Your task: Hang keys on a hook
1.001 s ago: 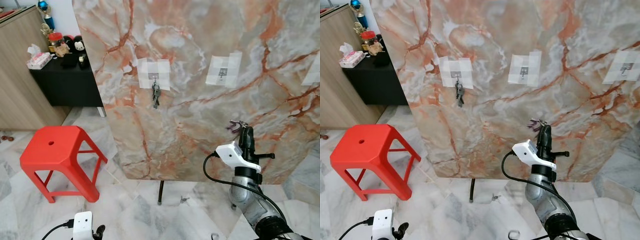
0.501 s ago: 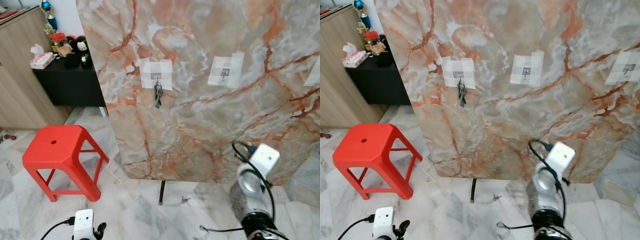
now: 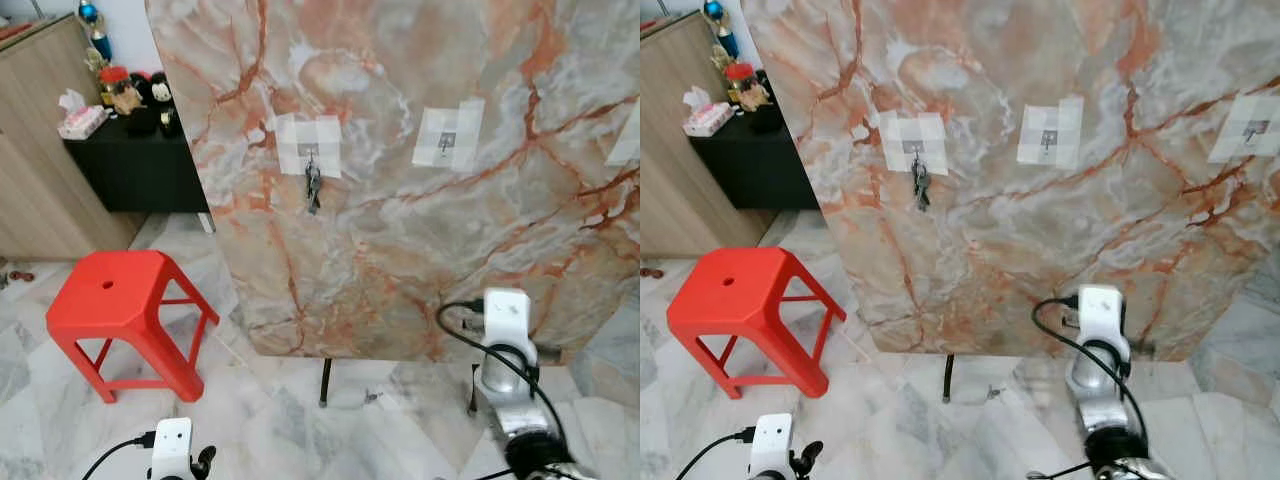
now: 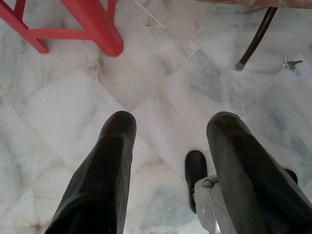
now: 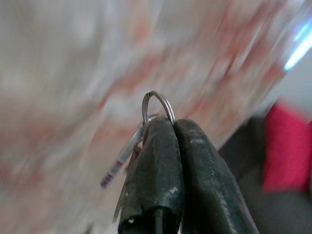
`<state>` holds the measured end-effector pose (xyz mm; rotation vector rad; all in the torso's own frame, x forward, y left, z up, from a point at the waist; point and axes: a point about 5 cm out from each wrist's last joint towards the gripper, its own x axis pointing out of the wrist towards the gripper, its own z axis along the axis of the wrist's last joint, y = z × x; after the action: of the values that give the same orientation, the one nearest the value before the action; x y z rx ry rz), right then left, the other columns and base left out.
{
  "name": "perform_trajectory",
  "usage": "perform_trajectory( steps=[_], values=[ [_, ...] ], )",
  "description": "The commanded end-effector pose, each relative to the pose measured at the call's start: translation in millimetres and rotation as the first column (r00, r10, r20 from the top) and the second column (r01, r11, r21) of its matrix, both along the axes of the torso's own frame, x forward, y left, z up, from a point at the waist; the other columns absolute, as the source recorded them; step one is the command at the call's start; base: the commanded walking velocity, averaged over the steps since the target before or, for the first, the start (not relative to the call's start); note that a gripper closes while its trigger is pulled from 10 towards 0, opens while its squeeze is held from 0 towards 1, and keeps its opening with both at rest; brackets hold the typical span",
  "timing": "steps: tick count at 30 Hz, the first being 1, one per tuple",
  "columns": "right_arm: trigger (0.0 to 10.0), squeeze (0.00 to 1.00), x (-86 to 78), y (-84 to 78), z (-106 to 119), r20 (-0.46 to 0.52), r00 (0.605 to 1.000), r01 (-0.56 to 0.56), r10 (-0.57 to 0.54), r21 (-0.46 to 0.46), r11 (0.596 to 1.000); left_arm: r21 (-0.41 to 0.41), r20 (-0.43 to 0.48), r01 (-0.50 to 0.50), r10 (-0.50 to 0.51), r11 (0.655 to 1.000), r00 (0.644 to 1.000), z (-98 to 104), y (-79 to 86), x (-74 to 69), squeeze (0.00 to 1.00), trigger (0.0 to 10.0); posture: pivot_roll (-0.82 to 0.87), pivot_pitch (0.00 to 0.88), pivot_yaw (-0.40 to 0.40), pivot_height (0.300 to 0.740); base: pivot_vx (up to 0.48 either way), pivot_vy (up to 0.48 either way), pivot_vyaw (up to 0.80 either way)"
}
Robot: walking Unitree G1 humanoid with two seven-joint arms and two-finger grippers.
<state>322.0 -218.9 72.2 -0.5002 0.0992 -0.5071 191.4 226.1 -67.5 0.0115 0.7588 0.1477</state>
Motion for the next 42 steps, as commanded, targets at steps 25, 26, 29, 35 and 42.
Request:
perform_trajectory(
  steps=[25, 26, 29, 35, 42],
  values=[
    [10.0, 0.00, 7.2, 29.9, 38.0, 0.295, 0.950, -0.132, 0.102, 0.085, 0.988, 0.032, 0.013, 0.015, -0.015, 0.999, 1.000, 1.0, 1.9, -0.3, 0.00, 10.0, 0.05, 0.041, 0.024, 0.740, 0.000, 0.000, 0.00],
    [10.0, 0.00, 10.3, 33.0, 35.8, 0.297, 0.951, -0.176, 0.087, 0.287, 0.942, 0.034, 0.014, 0.017, -0.018, 0.999, 1.000, 1.2, 1.8, 0.0, 0.00, 10.0, 0.05, 0.042, 0.026, 0.740, 0.000, 0.000, 0.00],
    [10.0, 0.00, 13.8, 39.4, 34.8, 0.321, 0.943, -0.251, 0.086, 0.518, 0.818, 0.038, 0.016, 0.021, -0.022, 0.999, 1.000, 1.4, 1.7, 0.2, 0.00, 10.0, 0.05, 0.043, 0.026, 0.740, 0.000, 0.000, 0.00],
    [10.0, 0.00, 17.3, 51.9, 37.1, 0.387, 0.907, -0.399, 0.167, 0.660, 0.636, 0.042, 0.017, 0.019, -0.020, 0.999, 1.000, 1.6, 2.1, 0.3, 0.00, 10.0, 0.06, 0.042, 0.024, 0.740, 0.000, 0.000, 0.00],
    [10.0, 0.00, 18.5, 60.5, 38.7, 0.501, 0.819, -0.574, 0.281, 0.734, 0.363, 0.049, 0.018, 0.020, -0.021, 0.999, 1.000, 2.1, 3.3, 0.7, 0.00, 10.0, 0.04, 0.046, 0.028, 0.740, 0.000, 0.000, 0.00]
  ],
)
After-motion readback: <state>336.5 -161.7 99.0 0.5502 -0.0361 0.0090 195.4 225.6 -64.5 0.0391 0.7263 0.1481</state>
